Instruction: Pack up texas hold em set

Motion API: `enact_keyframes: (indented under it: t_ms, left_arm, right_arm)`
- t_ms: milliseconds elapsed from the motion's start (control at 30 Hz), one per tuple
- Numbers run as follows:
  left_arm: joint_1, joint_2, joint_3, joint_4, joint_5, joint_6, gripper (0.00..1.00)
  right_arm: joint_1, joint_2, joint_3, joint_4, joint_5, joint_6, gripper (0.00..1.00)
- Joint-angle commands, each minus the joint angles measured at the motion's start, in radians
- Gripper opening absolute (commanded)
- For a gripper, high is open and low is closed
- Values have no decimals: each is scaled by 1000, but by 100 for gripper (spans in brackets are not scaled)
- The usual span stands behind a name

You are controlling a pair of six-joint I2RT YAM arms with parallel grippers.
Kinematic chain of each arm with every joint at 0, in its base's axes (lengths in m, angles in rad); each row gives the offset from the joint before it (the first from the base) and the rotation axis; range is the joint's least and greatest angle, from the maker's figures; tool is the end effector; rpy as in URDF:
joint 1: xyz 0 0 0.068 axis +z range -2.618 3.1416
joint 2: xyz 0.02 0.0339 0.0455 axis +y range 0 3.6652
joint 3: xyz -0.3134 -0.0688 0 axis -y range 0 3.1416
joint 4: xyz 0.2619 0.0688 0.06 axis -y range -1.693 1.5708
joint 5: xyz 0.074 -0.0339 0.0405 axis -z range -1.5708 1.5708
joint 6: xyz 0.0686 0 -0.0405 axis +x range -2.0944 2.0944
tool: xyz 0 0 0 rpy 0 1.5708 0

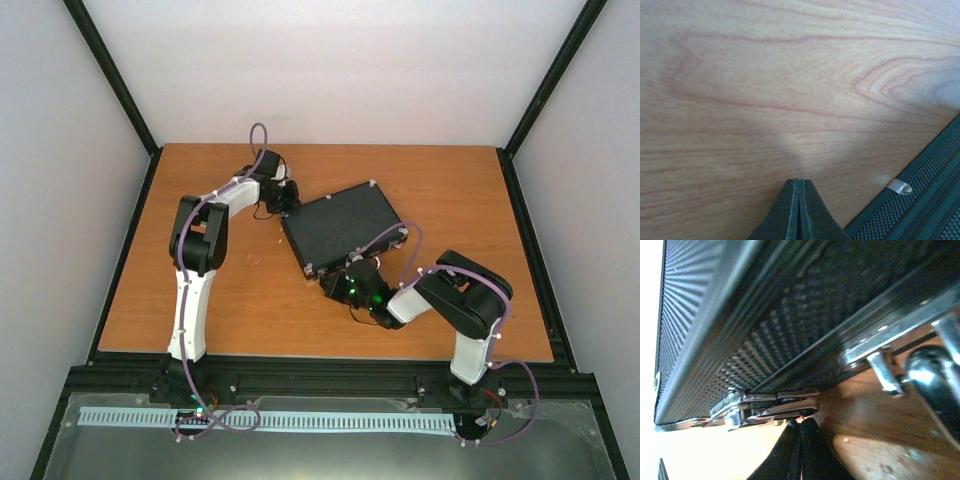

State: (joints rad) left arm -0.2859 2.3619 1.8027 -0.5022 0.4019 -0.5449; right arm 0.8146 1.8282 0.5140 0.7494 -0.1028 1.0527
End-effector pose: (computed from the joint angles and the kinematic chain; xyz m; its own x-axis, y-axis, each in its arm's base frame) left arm 0.5331 -0.1847 0.1260 -0.9457 -0.2192 -0.2400 -0.0557 0.8367 -0.5448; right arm 0.2312 0.2554 0.1023 -0.8622 0.3454 -0.3706 -0.0687 0.6451 0.7610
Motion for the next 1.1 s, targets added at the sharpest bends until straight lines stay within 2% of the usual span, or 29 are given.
enact_keyframes:
  t_ms: [0, 200, 333, 467, 567, 633, 733, 867, 967, 1067]
  left_arm:
    - [-66, 40, -128, -174, 14, -7, 1]
    - [-72, 34, -150, -168, 21, -12, 1]
    - [-59, 41, -104, -185, 21, -18, 1]
    - [-34, 54, -25, -225, 20, -23, 1]
    - [-14, 72, 60, -276, 23, -15, 1]
    - [-3, 78, 108, -304, 18, -8, 5]
    - [6, 76, 154, -329, 6, -3, 10]
    - [7, 74, 176, -344, 13, 4, 19]
    - [7, 76, 185, -357, 20, 13, 26]
    - [7, 76, 185, -365, 20, 23, 26]
  right_arm:
    - [-14, 95, 70, -136, 107, -5, 3]
    - [-13, 86, 92, -185, 102, -6, 3]
    - [-6, -18, 81, -306, 84, -53, 3]
    - [4, -174, 120, -574, 81, -177, 3]
    - [2, -322, 154, -793, 156, -237, 3]
    - [-16, -424, 164, -900, 203, -258, 3]
    - [-83, -559, 166, -1019, 237, -266, 3]
    - [-218, -673, 159, -1096, 243, -301, 3]
    - [-311, -680, 174, -1098, 210, -356, 3]
    - [-380, -616, 210, -1087, 166, -409, 3]
